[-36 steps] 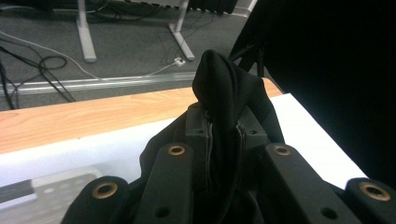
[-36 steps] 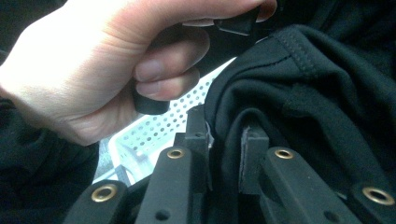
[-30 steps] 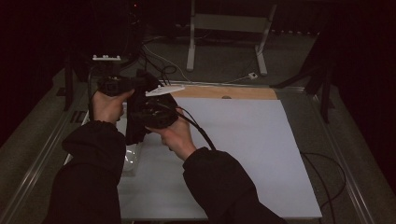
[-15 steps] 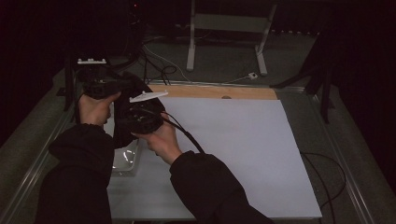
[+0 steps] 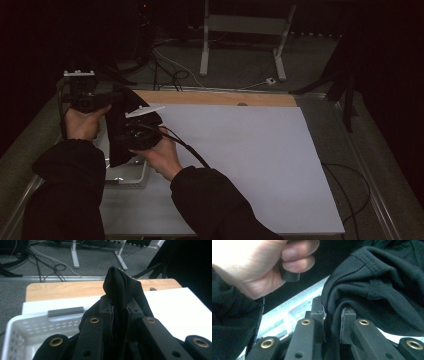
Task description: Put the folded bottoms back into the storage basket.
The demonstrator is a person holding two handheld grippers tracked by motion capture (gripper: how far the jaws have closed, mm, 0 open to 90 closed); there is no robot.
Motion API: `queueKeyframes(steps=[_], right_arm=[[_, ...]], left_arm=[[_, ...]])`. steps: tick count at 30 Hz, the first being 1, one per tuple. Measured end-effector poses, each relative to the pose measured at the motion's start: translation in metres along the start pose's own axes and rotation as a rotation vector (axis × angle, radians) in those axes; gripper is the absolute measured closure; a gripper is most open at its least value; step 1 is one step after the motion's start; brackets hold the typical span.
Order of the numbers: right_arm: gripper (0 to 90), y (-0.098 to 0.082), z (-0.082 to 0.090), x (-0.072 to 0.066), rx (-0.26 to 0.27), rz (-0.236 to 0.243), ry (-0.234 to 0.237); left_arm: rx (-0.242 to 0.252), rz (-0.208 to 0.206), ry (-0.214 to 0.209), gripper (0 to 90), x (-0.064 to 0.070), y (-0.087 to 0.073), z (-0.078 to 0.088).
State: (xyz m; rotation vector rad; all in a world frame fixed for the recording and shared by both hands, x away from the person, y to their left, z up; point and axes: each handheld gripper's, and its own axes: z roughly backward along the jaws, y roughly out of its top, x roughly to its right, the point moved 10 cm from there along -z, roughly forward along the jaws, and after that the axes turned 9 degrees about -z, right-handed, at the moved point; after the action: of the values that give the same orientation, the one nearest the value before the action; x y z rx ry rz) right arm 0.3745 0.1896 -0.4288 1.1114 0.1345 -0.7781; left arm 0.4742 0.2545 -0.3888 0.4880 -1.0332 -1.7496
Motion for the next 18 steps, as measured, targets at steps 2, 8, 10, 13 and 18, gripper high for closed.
queueKeyframes(steps=[2, 8, 10, 13, 18], right_arm=[[78.6, -0.003, -0.004, -0.001, -0.009, 0.009, 0.006], [78.5, -0.012, -0.018, -0.010, -0.028, -0.007, 0.037], [78.5, -0.016, -0.022, -0.012, -0.033, -0.007, 0.043], [78.4, -0.022, -0.029, -0.015, -0.041, -0.013, 0.052], [56.1, -0.039, -0.032, -0.010, -0.096, 0.006, -0.012]], left_arm=[[-0.009, -0.003, 0.009, 80.2, -0.004, -0.003, 0.002], [-0.044, -0.003, 0.051, 80.0, -0.021, -0.012, 0.007], [-0.050, 0.002, 0.060, 80.0, -0.026, -0.014, 0.008], [-0.058, 0.008, 0.075, 80.0, -0.033, -0.017, 0.010], [-0.108, 0.031, 0.119, 61.1, -0.047, -0.028, 0.001]])
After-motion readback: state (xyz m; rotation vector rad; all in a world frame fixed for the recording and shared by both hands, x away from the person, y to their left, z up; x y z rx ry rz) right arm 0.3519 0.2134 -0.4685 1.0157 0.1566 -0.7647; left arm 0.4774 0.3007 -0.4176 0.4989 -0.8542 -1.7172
